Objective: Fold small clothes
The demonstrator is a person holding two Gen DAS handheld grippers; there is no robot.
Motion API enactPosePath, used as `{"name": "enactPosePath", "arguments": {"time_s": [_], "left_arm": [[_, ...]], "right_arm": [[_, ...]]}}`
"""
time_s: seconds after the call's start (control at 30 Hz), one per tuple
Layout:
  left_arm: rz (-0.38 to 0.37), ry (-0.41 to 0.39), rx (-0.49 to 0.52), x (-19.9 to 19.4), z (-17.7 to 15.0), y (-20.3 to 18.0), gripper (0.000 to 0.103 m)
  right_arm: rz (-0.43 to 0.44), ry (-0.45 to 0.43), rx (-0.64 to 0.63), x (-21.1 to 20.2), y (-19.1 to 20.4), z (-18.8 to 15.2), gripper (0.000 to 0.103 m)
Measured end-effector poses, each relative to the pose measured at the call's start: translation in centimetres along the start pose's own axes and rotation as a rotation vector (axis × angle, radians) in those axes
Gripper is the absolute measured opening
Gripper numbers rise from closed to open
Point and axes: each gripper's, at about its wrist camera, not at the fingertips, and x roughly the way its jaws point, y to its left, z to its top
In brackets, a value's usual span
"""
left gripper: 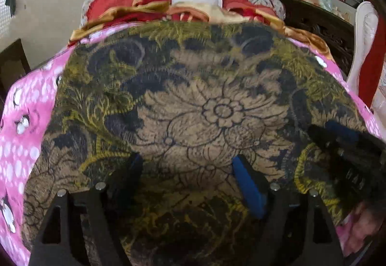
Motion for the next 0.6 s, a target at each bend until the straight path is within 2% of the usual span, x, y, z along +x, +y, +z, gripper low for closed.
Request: {"name": "enactPosePath", "arguments": {"time_s": [0.17,0.6], "left_arm": [[-0.020,0.000,-0.014,-0.04,0.05,0.33,0.084],[-0.013,0.004,-0.005,0.21,0.05,-0.26,0.087]], "right_arm": [[0.019,-0.005,0.013,-0.12,-0.46,-0.22,0.047],[-0.012,-0.006,-0.006,-0.03,0.07,-0.21,0.048]]}}
